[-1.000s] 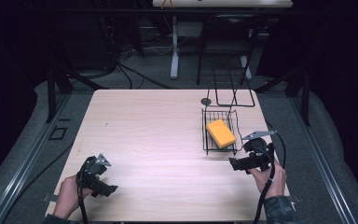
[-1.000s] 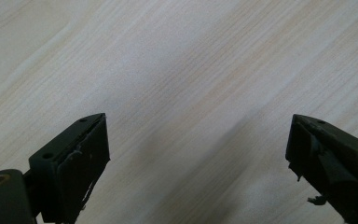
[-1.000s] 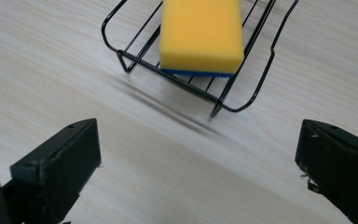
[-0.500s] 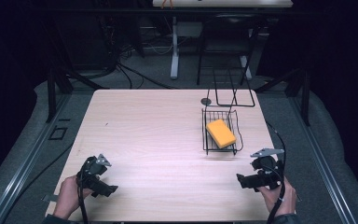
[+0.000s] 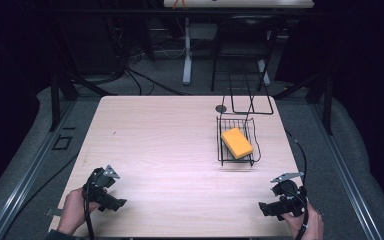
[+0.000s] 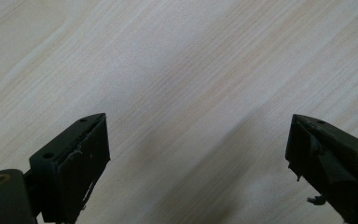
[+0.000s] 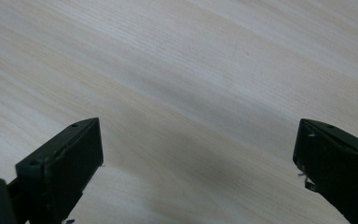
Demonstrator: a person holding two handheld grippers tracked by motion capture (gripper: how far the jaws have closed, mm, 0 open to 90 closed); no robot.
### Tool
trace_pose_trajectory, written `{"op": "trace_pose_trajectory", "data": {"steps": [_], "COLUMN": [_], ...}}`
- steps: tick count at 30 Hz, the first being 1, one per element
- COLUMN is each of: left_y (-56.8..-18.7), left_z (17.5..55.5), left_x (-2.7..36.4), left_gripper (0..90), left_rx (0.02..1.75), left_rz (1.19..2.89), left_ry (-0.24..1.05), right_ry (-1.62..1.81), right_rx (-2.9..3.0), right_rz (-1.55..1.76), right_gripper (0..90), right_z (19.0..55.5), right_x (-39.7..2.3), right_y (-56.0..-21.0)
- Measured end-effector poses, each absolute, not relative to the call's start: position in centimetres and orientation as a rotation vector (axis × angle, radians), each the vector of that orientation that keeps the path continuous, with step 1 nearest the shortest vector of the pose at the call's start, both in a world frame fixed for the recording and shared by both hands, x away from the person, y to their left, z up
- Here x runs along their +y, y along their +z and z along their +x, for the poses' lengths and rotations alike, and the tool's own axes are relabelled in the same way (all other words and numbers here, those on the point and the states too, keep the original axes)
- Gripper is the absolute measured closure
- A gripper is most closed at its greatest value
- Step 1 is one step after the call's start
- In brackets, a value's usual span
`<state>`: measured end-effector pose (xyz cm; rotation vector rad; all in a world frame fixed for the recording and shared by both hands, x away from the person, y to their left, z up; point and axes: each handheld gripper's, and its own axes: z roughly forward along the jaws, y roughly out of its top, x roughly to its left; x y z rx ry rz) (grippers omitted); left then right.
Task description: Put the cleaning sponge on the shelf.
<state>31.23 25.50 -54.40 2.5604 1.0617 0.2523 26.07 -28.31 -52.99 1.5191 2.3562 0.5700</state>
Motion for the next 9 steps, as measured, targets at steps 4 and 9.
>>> {"op": "trace_pose_trajectory", "data": {"steps": [4, 9], "left_y": [-54.42, -54.43], "left_z": [31.27, 31.27], "left_x": [25.51, 25.40], "left_gripper": [6.3, 6.4], "left_rx": [1.063, 1.062], "left_rz": [2.562, 2.568], "left_ry": [0.254, 0.257], "right_ry": [0.556, 0.538], "right_rx": [2.369, 2.386], "right_rz": [1.526, 1.512], "right_gripper": [2.5, 1.8], "right_z": [26.28, 26.38], "right_x": [-28.53, -28.44], "right_y": [-53.22, -53.48]}}
